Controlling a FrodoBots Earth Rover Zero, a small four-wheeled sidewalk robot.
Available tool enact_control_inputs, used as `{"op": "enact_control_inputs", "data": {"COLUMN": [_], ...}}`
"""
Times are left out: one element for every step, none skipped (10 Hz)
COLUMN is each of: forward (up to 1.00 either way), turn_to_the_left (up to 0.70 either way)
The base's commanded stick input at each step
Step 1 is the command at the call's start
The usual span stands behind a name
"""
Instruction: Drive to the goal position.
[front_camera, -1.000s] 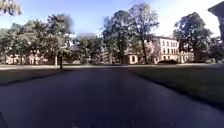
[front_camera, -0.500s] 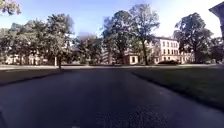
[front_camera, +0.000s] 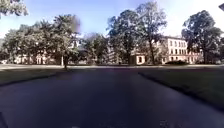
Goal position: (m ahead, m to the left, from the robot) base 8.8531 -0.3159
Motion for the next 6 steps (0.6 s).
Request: {"op": "enact_control_inputs", "data": {"forward": [0.5,0.5,0.5,0.5,0.5,0.5], "turn_to_the_left": [0.0,0.0,0.0,0.0,0.0,0.0]}}
